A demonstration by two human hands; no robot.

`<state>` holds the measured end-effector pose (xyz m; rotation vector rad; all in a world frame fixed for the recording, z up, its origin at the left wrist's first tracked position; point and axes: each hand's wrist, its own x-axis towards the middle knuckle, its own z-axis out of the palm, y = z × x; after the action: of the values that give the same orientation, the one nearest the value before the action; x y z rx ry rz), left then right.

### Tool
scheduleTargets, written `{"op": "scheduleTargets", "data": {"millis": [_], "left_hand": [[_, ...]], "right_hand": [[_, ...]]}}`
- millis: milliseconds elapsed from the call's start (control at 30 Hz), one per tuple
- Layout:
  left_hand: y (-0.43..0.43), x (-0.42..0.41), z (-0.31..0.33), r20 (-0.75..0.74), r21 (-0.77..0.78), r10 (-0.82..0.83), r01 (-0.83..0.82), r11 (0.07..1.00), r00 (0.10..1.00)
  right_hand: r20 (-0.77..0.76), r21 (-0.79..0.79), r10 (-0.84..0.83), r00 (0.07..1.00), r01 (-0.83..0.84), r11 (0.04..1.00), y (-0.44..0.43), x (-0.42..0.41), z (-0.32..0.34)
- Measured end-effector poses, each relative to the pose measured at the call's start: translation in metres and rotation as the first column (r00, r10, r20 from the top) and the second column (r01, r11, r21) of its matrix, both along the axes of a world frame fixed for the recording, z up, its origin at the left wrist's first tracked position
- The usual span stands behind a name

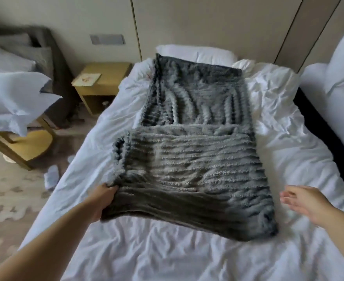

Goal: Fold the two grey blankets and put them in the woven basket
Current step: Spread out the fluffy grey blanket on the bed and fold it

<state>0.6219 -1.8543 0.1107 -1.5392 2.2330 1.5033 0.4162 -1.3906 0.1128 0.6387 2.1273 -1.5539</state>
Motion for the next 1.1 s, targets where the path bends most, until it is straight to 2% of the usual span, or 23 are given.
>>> {"op": "scheduleTargets", "data": {"millis": [67,100,133,167,200,233,267,300,333,367,400,433,500,533,567,633,700,767,900,933,1000,1100], "left_hand": [[0.011,0.003,0.051,-0.035,0.194,0.025,-0.018,0.981,0.999],[0.021,0.007,0.068,-0.002,0.303,-0.001,0.002,0.953,1.000],[0.033,0.011,0.081,0.026,0.406,-0.051,0.035,0.913,0.998],[0.047,0.014,0.090,0.023,0.488,-0.088,0.066,0.870,0.996],[0.059,0.018,0.095,0.005,0.544,-0.097,0.079,0.835,0.995],[0.071,0.021,0.098,-0.021,0.586,-0.072,0.070,0.807,0.997],[0.081,0.025,0.101,-0.046,0.613,-0.038,0.059,0.788,0.998],[0.091,0.030,0.105,-0.076,0.633,-0.019,0.063,0.771,0.997],[0.098,0.036,0.109,-0.101,0.646,-0.009,0.073,0.760,0.995],[0.103,0.044,0.115,-0.126,0.658,-0.006,0.088,0.748,0.992],[0.104,0.053,0.122,-0.144,0.663,-0.001,0.098,0.742,0.990],[0.103,0.064,0.130,-0.158,0.666,0.007,0.101,0.739,0.987],[0.094,0.090,0.146,-0.144,0.646,0.017,0.081,0.759,0.989],[0.086,0.104,0.153,-0.125,0.629,0.020,0.064,0.775,0.992],[0.080,0.119,0.162,-0.096,0.613,0.020,0.044,0.789,0.995],[0.066,0.145,0.170,-0.036,0.578,0.023,0.002,0.816,0.999],[0.056,0.165,0.170,-0.003,0.521,0.037,-0.030,0.853,0.999],[0.054,0.177,0.168,-0.037,0.449,0.086,-0.060,0.891,0.996],[0.044,0.201,0.152,-0.201,0.346,0.209,-0.130,0.929,0.957],[0.040,0.210,0.146,-0.206,0.308,0.221,-0.151,0.939,0.953],[0.038,0.239,0.131,-0.220,0.250,0.241,-0.184,0.950,0.945],[0.048,0.289,0.111,-0.164,0.271,0.235,-0.185,0.945,0.958]], "right_hand": [[0.014,-0.007,0.083,0.996,-0.083,0.997,-0.017,0.013,0.029],[0.115,-0.018,0.184,0.976,-0.184,0.983,-0.030,0.026,0.035],[0.262,-0.058,0.328,0.907,-0.325,0.944,-0.047,0.044,0.037],[0.396,-0.139,0.483,0.781,-0.469,0.872,-0.065,0.067,0.031],[0.467,-0.267,0.610,0.640,-0.556,0.787,-0.085,0.092,0.020],[0.491,-0.416,0.694,0.526,-0.559,0.718,-0.108,0.120,0.009],[0.483,-0.554,0.730,0.483,-0.477,0.682,-0.133,0.148,0.000],[0.476,-0.651,0.689,0.546,-0.308,0.694,-0.155,0.172,-0.007],[0.495,-0.714,0.566,0.659,-0.063,0.697,-0.174,0.189,-0.015],[0.535,-0.743,0.385,0.752,0.202,0.639,-0.188,0.199,-0.021],[0.559,-0.760,0.215,0.800,0.392,0.518,-0.198,0.204,-0.023],[0.562,-0.777,0.086,0.823,0.489,0.396,-0.201,0.204,-0.023],[0.537,-0.800,-0.092,0.839,0.540,0.260,-0.189,0.195,-0.020],[0.519,-0.807,-0.148,0.842,0.540,0.239,-0.176,0.189,-0.018],[0.500,-0.807,-0.186,0.846,0.533,0.253,-0.160,0.182,-0.018],[0.466,-0.773,-0.254,0.848,0.529,0.350,-0.128,0.167,-0.013],[0.475,-0.683,-0.352,0.807,0.590,0.431,-0.101,0.155,0.004],[0.444,-0.658,-0.470,0.763,0.634,0.407,-0.081,0.149,0.029],[0.294,-0.736,-0.609,0.737,0.581,0.348,-0.044,0.171,0.080],[0.276,-0.748,-0.619,0.736,0.568,0.342,-0.033,0.182,0.087],[0.230,-0.742,-0.616,0.754,0.545,0.390,-0.012,0.210,0.091],[0.202,-0.769,-0.570,0.797,0.489,0.412,0.008,0.270,0.080]]}}
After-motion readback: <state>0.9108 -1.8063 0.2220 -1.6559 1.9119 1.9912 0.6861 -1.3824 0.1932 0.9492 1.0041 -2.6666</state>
